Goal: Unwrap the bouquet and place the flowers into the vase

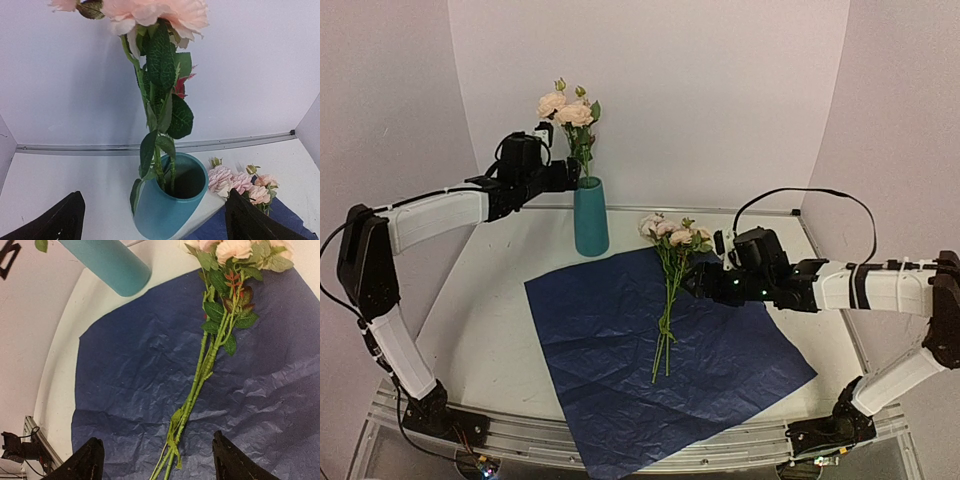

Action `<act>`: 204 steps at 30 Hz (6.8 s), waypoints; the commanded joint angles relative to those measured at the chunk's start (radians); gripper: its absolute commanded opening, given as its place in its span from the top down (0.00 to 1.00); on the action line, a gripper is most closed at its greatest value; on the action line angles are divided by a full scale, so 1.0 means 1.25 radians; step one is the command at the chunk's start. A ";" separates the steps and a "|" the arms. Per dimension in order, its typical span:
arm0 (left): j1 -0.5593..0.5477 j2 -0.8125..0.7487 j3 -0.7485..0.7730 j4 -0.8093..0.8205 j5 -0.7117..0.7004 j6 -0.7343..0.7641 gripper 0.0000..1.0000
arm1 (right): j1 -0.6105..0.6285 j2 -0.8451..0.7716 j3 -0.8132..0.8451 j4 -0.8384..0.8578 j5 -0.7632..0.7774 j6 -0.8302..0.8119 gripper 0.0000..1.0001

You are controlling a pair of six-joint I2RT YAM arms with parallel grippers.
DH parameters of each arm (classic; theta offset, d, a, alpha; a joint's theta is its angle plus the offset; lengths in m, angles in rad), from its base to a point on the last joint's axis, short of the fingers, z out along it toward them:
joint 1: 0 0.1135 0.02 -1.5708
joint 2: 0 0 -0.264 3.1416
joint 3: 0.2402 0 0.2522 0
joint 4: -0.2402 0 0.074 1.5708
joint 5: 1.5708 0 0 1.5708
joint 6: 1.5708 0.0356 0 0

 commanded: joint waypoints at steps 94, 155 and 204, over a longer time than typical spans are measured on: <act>-0.160 -0.093 -0.212 -0.037 0.419 -0.440 0.08 | 0.115 0.157 0.039 -0.062 0.056 0.112 0.44; -0.165 -0.092 -0.194 0.016 0.493 -0.460 0.13 | 0.102 0.087 0.197 -0.154 0.268 -0.039 1.00; -0.230 -0.017 0.053 0.074 0.479 -0.332 1.00 | 0.103 -0.175 -0.053 0.136 0.045 -0.097 0.31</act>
